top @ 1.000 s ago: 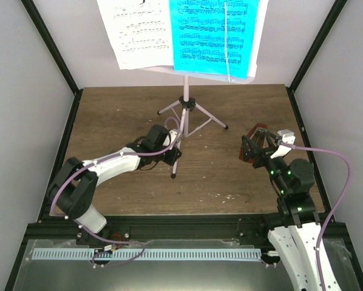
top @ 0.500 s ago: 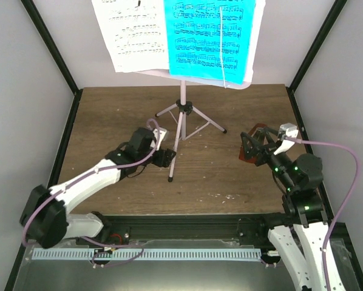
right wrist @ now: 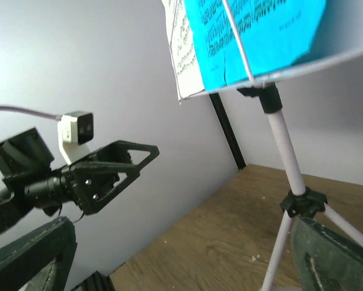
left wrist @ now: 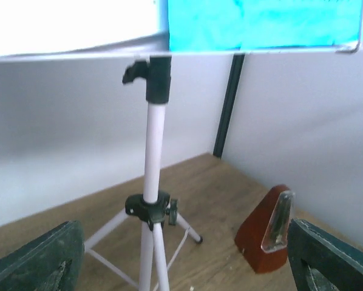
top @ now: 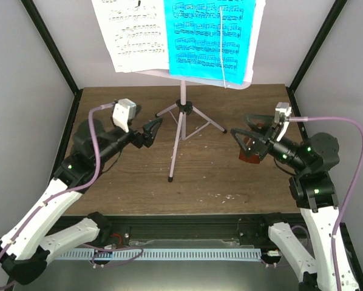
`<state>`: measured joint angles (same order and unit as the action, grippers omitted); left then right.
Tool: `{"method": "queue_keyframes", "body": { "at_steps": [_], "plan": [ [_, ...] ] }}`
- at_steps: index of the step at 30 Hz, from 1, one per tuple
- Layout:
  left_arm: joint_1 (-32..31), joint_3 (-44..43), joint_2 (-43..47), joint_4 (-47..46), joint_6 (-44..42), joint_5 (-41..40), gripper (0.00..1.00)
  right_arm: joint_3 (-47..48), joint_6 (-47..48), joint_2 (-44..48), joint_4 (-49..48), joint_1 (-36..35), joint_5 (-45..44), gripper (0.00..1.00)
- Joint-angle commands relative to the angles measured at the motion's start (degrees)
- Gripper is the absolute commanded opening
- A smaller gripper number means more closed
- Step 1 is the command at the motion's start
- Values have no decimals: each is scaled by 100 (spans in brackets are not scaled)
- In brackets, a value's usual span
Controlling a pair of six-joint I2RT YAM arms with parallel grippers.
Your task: Pack up the instrument practice props
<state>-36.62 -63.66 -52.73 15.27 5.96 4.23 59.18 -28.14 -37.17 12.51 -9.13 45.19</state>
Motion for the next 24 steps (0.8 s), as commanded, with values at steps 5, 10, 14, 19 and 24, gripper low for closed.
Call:
{"method": "queue_keyframes", "body": {
  "at_steps": [5,10,14,19,24],
  "plan": [
    [42,1148,397,-1088,-675,-704,91,1505,-612,-820,197,38,35,82],
    [-2,1772,783,-1483,-1021,-1344,91,2061,-530,-1115,295,34,-361,68],
    [-27,1787,823,-1502,-1043,-1153,91,2395,-482,-1323,338,34,-861,61],
    [-71,1779,791,-1479,-1000,-1072,91,2669,-488,-1548,367,32,-902,57],
    [-81,1787,767,-1485,-953,-1069,91,2785,-572,-1741,413,37,-858,48]
  ]
}}
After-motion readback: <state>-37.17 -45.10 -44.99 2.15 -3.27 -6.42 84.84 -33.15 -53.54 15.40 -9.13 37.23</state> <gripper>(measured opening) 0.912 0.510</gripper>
